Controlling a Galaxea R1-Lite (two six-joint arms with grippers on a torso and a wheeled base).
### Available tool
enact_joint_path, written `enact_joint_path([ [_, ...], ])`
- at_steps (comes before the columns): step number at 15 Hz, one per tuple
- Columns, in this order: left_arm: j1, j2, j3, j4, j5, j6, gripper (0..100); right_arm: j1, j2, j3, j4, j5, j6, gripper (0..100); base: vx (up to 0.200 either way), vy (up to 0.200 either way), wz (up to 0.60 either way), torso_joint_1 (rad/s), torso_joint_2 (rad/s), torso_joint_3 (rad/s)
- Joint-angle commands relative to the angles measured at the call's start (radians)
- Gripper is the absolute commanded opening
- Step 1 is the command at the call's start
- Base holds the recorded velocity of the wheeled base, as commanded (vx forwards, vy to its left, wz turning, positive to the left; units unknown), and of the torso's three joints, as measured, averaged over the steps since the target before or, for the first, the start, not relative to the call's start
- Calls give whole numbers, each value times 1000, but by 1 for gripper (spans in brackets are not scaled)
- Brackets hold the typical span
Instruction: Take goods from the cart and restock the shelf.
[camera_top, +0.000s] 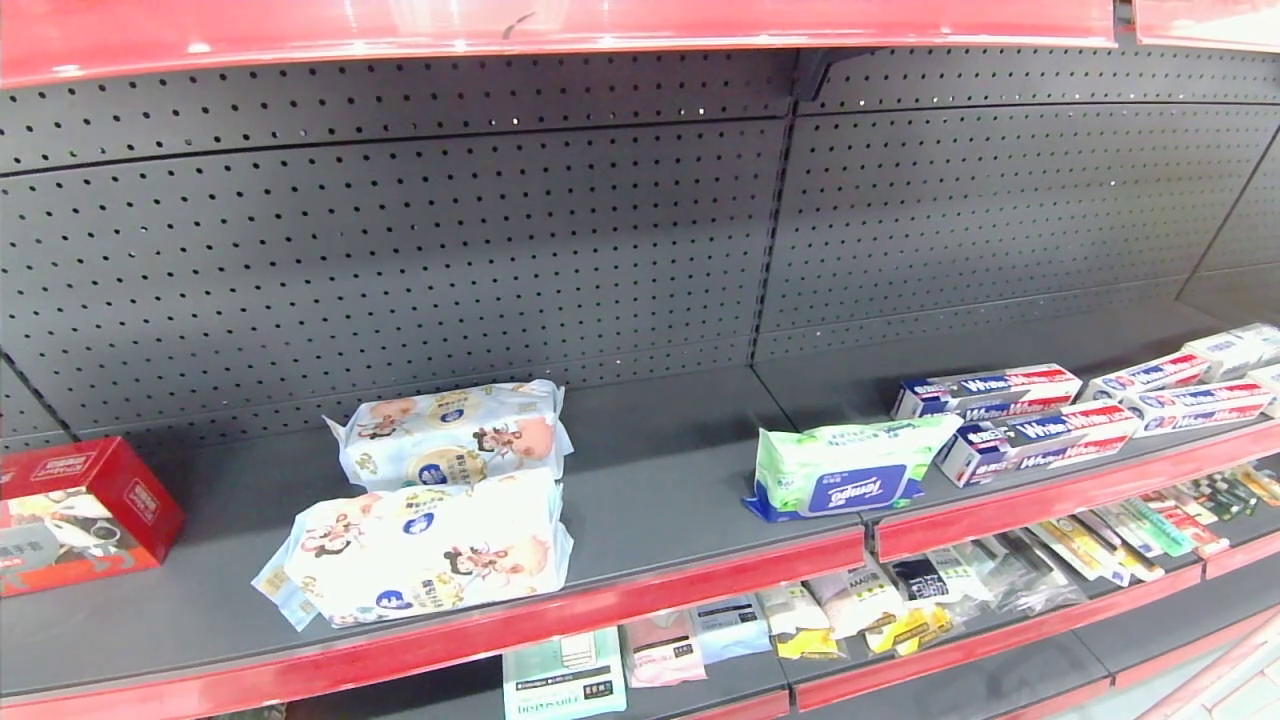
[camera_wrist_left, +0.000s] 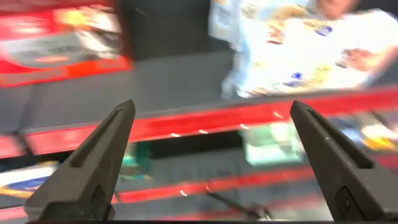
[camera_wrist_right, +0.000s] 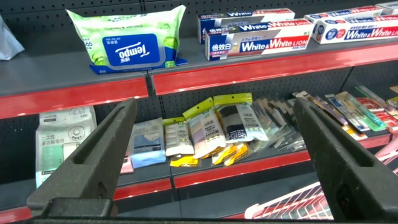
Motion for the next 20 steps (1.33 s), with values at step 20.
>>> enact_joint_path([
  [20, -9, -188, 265, -223, 33, 0, 100, 0, 0, 0, 0, 2, -2, 100, 0, 0, 0, 0, 0, 0],
])
